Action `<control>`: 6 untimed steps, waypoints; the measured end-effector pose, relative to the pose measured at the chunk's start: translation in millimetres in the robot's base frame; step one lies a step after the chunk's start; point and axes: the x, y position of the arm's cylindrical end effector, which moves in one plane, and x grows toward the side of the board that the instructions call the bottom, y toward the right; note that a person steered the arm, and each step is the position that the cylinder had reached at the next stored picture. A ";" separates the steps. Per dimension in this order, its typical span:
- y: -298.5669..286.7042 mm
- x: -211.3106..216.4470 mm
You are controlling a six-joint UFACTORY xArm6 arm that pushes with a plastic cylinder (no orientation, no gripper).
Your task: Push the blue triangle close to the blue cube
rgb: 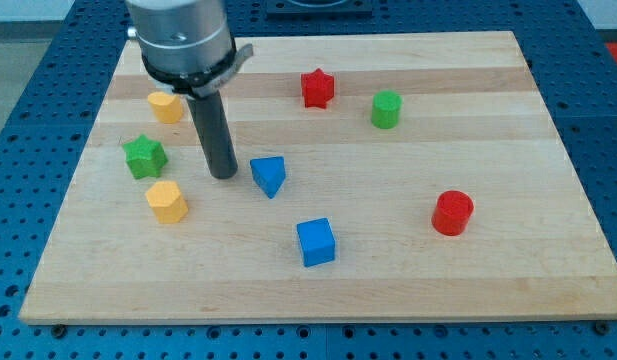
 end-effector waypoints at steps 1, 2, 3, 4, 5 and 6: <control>4.4 -4.8; 10.6 -13.3; 15.8 -13.7; 39.2 6.8; 59.6 30.1; 62.1 36.5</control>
